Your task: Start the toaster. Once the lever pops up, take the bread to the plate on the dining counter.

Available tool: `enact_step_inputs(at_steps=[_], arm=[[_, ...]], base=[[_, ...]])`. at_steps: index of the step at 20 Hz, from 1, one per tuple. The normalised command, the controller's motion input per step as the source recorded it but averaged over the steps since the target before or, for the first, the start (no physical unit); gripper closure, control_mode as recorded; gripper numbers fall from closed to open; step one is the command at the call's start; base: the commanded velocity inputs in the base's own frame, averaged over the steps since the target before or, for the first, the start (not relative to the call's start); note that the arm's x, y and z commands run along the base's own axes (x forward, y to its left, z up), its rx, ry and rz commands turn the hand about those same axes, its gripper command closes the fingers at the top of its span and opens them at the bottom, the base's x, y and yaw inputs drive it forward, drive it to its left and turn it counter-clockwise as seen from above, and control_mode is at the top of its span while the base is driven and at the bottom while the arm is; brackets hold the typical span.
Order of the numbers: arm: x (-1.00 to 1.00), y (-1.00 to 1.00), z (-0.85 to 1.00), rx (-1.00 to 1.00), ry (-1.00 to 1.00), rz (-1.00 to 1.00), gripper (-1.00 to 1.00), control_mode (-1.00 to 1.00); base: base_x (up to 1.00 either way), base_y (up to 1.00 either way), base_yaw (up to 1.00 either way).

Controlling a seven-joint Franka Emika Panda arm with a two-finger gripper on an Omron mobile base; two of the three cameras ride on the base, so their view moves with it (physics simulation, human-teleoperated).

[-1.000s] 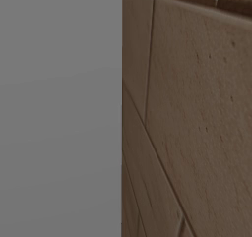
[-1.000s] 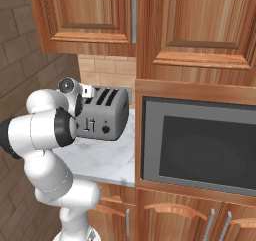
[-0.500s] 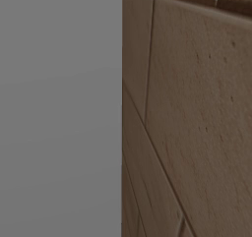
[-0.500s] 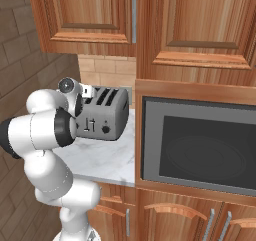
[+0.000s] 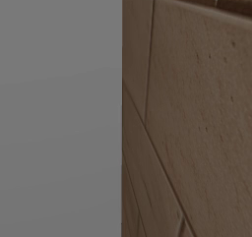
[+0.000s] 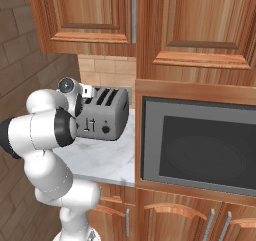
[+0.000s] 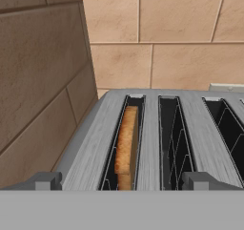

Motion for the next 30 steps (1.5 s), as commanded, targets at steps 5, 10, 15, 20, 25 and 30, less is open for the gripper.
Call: enact_step_inputs(at_steps=[5, 10, 15, 20, 25, 30], arm=[[0.0, 0.0, 0.0, 0.0, 0.0, 0.0, -1.0, -1.0], [0.0, 0.0, 0.0, 0.0, 0.0, 0.0, -1.0, -1.0], [0.0, 0.0, 0.0, 0.0, 0.0, 0.0, -1.0, -1.0], [0.0, 0.0, 0.0, 0.0, 0.0, 0.0, -1.0, -1.0], [0.0, 0.0, 0.0, 0.0, 0.0, 0.0, -1.0, -1.0], [0.0, 0.0, 0.0, 0.0, 0.0, 0.0, -1.0, -1.0]], base=[[0.0, 0.0, 0.0], [0.0, 0.0, 0.0], [0.0, 0.0, 0.0], [0.0, 0.0, 0.0], [0.0, 0.0, 0.0], [0.0, 0.0, 0.0]])
